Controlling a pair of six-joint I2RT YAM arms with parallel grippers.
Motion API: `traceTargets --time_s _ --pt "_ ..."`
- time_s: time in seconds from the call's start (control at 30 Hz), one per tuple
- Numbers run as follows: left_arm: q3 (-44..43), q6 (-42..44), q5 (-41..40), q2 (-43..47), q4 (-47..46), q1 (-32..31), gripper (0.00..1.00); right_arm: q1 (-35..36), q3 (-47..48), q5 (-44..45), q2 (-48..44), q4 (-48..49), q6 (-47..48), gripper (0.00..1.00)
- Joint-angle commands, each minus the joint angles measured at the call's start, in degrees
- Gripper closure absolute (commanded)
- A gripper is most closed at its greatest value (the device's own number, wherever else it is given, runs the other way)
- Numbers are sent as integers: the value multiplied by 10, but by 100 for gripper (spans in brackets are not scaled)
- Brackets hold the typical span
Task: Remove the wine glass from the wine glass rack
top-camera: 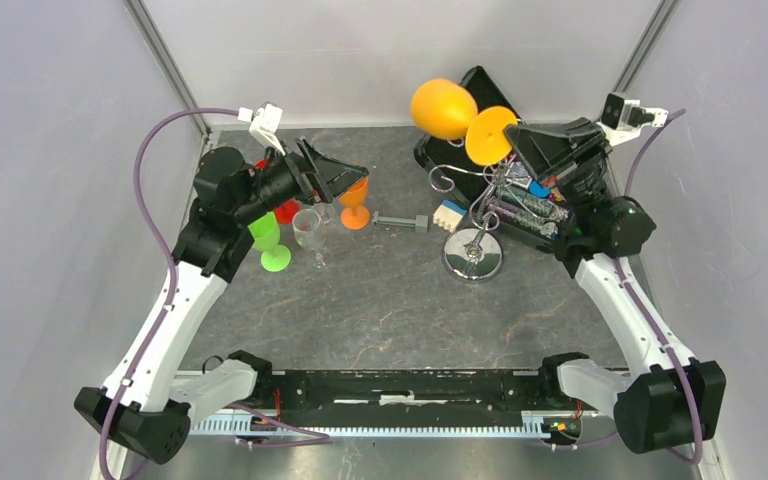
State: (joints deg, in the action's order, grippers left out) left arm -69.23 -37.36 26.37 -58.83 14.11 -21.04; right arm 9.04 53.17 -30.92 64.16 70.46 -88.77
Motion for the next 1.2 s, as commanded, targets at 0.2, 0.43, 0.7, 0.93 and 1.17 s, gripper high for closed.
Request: traceTargets --time_s 0.2,0.43,0.7,0.93,1.17 --pt "12 -272 197 -35 -327 -18 6 109 -35 -2 -44 91 -58 100" --pt "31 -339 217 -6 -386 -25 18 144 -38 7 -22 115 -78 100" --pt "41 -372 242 15 -429 -32 44 177 -45 15 5 122 -93 100" --pt "45 -366 261 29 -455 -34 88 178 -72 36 12 122 -108 100" --pt "50 -335 256 45 -457 -37 98 182 -80 36 28 141 -119 98"
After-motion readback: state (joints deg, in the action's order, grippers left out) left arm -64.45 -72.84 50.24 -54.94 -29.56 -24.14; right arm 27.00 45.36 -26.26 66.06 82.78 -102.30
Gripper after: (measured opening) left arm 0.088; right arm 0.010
